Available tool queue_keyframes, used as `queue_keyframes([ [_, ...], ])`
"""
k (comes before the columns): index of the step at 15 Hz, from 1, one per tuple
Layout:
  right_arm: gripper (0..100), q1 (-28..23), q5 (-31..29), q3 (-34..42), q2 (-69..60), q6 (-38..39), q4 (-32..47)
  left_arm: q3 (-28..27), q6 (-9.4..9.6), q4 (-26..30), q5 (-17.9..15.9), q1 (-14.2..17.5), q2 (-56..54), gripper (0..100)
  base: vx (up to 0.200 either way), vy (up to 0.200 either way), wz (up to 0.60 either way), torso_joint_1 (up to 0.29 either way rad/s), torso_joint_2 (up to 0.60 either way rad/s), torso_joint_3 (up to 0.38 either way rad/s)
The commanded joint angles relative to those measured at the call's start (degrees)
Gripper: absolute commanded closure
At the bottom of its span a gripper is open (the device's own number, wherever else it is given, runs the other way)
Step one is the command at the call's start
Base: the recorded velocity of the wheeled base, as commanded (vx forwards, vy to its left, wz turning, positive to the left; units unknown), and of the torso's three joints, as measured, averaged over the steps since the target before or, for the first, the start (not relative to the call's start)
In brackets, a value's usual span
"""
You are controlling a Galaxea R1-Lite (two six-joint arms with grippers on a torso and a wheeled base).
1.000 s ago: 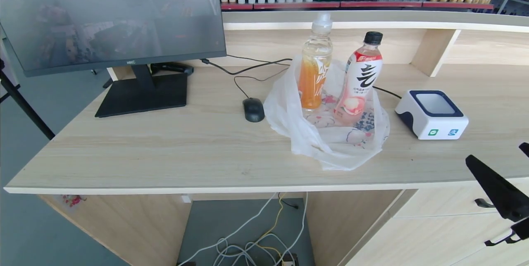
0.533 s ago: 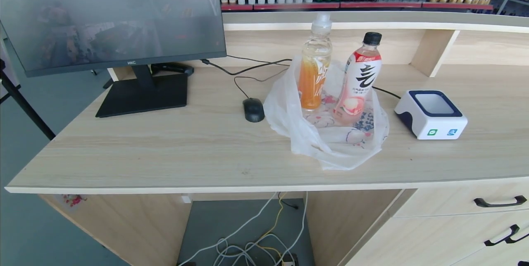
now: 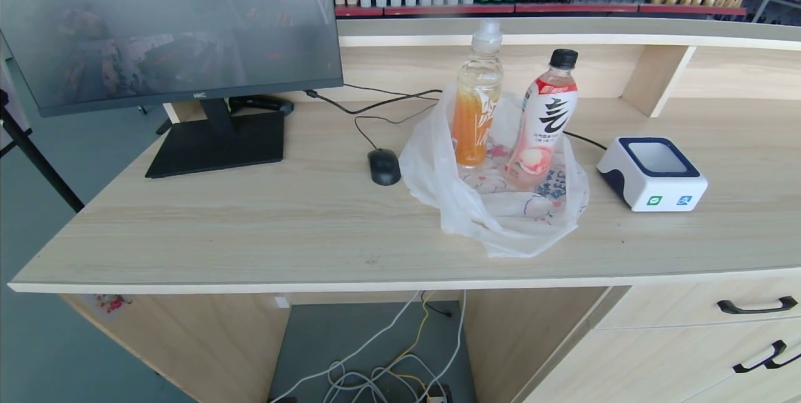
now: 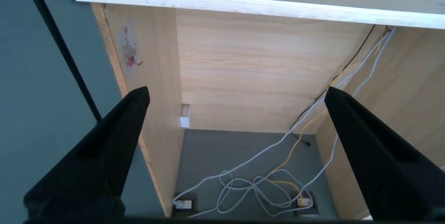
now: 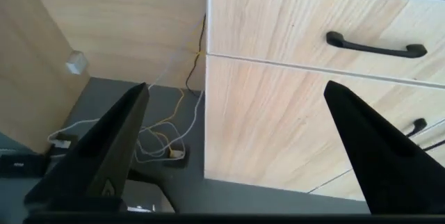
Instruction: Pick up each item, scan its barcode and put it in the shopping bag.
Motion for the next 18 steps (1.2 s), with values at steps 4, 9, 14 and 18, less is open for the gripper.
queue_keyframes([
  [4,0,-9.55,5.39,0.20,-2.74,-1.55,-0.89,0.00,0.02,0.00,0.00,0.06,-0.02,0,0.000,0.000,0.00,0.000,0.00,0.000],
  [9,0,-6.91,5.57,0.90,-6.78,4.07,0.51,0.00,0.11,0.00,0.00,0.06,-0.02,0,0.000,0.000,0.00,0.000,0.00,0.000],
  [14,0,-6.91,5.65,0.90,-6.78,4.07,0.51,0.00,-0.24,0.00,0.00,0.06,-0.02,0,0.000,0.000,0.00,0.000,0.00,0.000],
  [18,0,-6.91,5.65,0.90,-6.78,3.98,0.51,0.00,-0.07,0.00,0.00,0.06,-0.02,0,-0.150,0.000,0.00,0.003,0.00,0.002],
])
